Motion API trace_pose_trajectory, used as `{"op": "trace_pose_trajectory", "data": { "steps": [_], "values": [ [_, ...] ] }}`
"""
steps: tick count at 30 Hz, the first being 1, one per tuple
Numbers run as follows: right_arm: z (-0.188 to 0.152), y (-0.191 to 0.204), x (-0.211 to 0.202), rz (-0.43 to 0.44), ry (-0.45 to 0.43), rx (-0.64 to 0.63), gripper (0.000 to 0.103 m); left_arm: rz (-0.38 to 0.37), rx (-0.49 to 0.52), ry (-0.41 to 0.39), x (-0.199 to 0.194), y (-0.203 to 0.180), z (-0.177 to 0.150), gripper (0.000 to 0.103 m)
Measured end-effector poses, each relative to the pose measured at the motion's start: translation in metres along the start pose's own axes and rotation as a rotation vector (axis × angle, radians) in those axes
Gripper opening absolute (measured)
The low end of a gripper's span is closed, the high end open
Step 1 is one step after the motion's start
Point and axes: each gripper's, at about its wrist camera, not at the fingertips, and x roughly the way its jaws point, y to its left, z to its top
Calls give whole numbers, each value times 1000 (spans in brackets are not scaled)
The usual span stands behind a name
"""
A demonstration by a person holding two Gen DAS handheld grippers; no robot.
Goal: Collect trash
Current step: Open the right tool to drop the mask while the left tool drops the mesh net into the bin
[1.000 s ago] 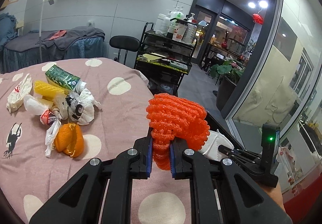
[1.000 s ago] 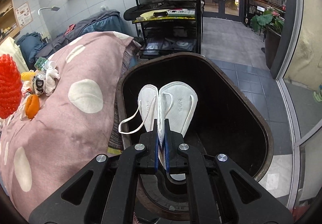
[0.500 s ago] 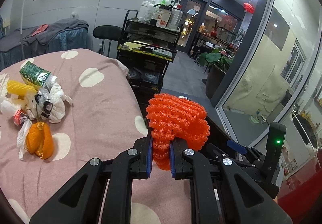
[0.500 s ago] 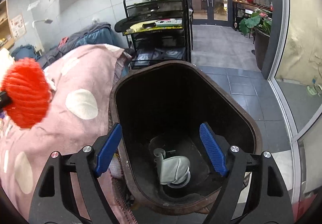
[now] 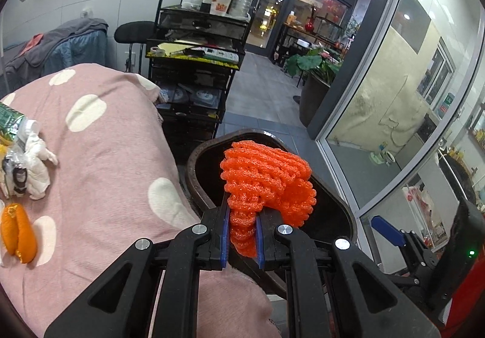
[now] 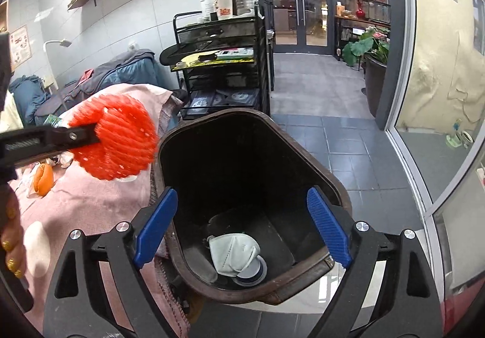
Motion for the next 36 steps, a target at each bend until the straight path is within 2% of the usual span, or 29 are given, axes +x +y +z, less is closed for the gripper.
{"op": "trace_pose_trajectory", "data": {
  "steps": [9, 17, 18, 20, 21, 22, 23, 28, 36],
  "values": [
    [0, -17, -8, -40, -16, 35, 87, -8, 49, 85, 30, -17, 1, 13],
    [-1, -29, -9, -60, -13, 61, 87, 39, 125, 164, 56, -27, -6, 13],
    [-1, -30, -9, -61, -11, 64, 87, 43, 135, 177, 59, -28, -7, 18],
    [-1, -33, -10, -59, -8, 74, 87, 46, 142, 193, 63, -29, -7, 41],
    [0, -33, -9, -59, -7, 78, 87, 52, 139, 190, 63, -28, -7, 60],
    [0, -34, -10, -59, -6, 82, 87, 50, 138, 180, 63, -29, -7, 69],
    [0, -35, -10, -60, -7, 84, 88, 46, 143, 171, 61, -30, -8, 70],
    [4, -39, -11, -78, -20, 93, 90, 46, 187, 144, 55, -35, -8, 91],
    [7, -49, -17, -90, -54, 155, 95, 11, 163, 86, 37, -34, -9, 94]
  ]
}}
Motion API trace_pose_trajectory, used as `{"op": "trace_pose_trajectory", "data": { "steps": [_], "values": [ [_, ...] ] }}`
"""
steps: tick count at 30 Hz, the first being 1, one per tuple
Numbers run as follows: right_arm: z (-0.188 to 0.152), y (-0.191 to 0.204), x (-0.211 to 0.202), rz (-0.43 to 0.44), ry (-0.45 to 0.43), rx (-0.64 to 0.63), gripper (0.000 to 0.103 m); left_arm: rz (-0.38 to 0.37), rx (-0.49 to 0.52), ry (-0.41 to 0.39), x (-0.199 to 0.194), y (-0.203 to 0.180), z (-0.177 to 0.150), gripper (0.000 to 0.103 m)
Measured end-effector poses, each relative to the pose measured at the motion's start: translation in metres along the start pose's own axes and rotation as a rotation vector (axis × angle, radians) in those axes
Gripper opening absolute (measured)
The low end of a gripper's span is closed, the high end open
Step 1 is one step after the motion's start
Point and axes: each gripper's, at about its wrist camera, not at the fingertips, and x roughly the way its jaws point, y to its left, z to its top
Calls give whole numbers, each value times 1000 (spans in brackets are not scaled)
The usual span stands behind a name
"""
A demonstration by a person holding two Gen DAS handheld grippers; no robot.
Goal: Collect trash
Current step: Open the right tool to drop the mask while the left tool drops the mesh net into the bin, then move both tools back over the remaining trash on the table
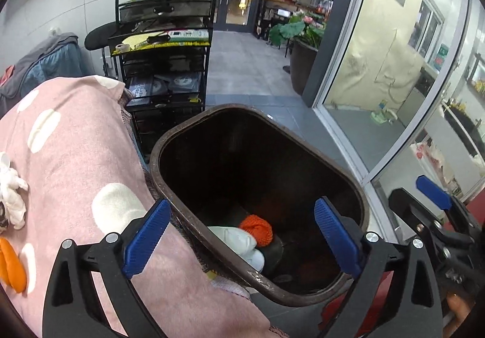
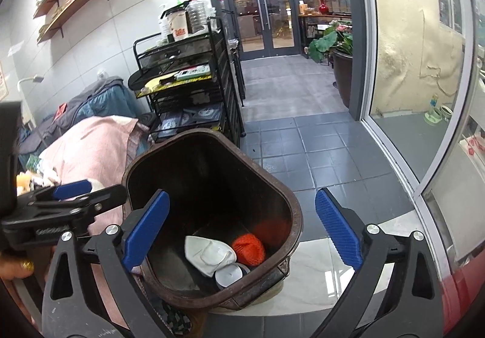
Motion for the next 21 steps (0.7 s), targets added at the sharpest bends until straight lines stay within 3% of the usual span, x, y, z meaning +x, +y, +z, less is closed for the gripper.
{"op": "trace_pose_trajectory", "data": {
  "steps": [6, 10, 16, 21],
  "values": [
    [2, 0, 0, 11, -11, 27, 96, -33, -24, -106, -34, 1, -10, 96],
    [3, 4, 0, 29, -15, 33, 96, -8, -28, -184, -60, 5, -16, 97],
    [2, 27, 3, 103, -5, -4, 96, -20, -93, -270, -98, 23, -25, 97],
    [-3, 55, 2, 178, 7, -55, 96, 39, -107, -309, -120, 37, -39, 97]
  ]
}}
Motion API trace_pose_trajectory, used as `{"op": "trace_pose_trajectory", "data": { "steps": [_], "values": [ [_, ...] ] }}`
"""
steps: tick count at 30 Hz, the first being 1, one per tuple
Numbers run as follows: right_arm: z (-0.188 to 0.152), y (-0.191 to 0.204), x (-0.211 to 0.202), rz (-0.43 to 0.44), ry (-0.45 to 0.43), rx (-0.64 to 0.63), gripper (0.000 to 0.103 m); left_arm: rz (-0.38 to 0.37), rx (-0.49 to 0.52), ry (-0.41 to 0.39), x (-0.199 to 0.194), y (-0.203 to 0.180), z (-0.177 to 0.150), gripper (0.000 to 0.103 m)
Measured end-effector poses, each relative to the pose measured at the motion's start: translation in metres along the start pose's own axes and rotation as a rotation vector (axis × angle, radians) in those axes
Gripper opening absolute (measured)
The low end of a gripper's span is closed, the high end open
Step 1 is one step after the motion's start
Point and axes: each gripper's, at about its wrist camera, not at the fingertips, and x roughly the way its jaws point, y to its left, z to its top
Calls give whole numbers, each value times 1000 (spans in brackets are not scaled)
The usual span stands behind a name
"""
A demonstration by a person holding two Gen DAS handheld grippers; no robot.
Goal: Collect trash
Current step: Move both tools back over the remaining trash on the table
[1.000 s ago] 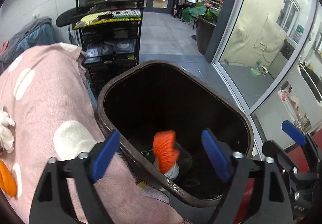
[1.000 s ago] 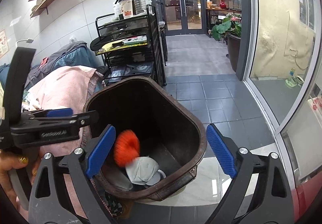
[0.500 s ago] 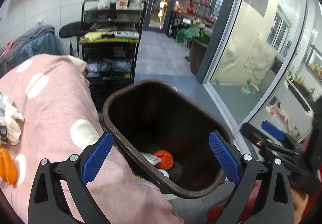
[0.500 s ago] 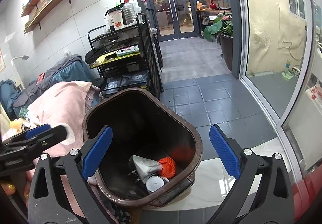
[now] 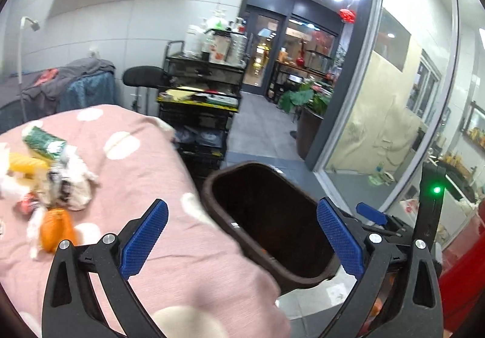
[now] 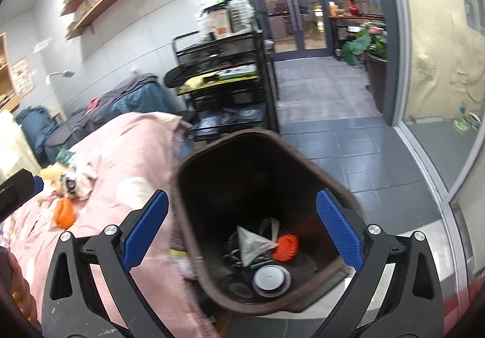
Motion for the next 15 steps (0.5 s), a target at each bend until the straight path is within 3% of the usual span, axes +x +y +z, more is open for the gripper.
{"op": "trace_pose_trajectory", "data": {
  "steps": [15],
  "values": [
    [-8, 117, 15, 248, 73, -209, 97, 230, -77, -3, -58, 81, -30, 97]
  ]
}}
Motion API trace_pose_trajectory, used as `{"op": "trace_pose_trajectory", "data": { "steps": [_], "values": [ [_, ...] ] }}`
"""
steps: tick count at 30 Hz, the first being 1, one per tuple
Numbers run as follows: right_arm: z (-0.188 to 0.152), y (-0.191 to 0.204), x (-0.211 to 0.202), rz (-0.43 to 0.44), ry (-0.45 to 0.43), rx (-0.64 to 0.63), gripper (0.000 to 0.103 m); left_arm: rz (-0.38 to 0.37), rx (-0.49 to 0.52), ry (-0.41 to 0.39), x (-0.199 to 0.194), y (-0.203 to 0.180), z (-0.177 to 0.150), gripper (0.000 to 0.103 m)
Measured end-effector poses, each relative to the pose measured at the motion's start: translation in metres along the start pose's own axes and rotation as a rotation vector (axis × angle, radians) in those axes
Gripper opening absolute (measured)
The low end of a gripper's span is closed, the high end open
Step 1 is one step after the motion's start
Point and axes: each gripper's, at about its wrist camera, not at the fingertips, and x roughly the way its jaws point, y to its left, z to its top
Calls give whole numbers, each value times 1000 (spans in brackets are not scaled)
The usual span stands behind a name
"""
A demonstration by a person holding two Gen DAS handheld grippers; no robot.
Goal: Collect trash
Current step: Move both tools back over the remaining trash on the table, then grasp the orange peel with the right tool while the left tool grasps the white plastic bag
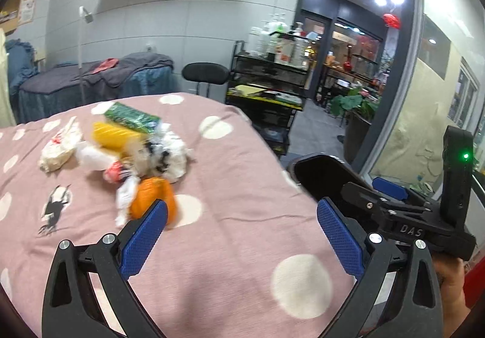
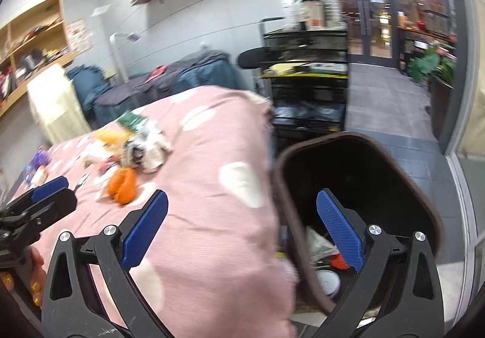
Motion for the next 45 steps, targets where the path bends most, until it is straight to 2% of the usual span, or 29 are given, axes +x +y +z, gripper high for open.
{"op": "trace_pose_trajectory", "data": {
  "steps": [7, 14, 17, 20, 25, 33, 37, 39, 41, 42, 45],
  "values": [
    [6, 49, 20, 123, 71, -86, 97, 127, -42, -15, -18, 49, -11, 97],
    [7, 93, 42, 202, 145, -172, 97, 247, -106, 16, -35, 103, -24, 97],
    [8, 109, 50, 212, 174, -210, 97, 271, -117, 36, -41, 118, -30, 97],
    [11, 120, 57, 225, 193, -238, 97, 278, -110, 46, -45, 126, -35, 97],
    [19, 141, 81, 243, 256, -262, 97, 244, -136, 87, -38, 137, -37, 97],
    [24, 180, 140, 263, 408, -373, 97, 230, -120, 103, -29, 144, -30, 97],
    [23, 195, 172, 254, 487, -431, 80, 182, -157, 103, -26, 154, -26, 97],
    [23, 197, 187, 269, 531, -424, 73, 182, -168, 102, -22, 158, -23, 97],
    [23, 196, 198, 292, 567, -396, 59, 186, -175, 103, -18, 162, -19, 97],
    [23, 195, 202, 301, 576, -383, 58, 181, -177, 104, -15, 163, -17, 97],
    [26, 193, 198, 308, 556, -379, 43, 168, -167, 113, -7, 163, -11, 97]
  ]
}}
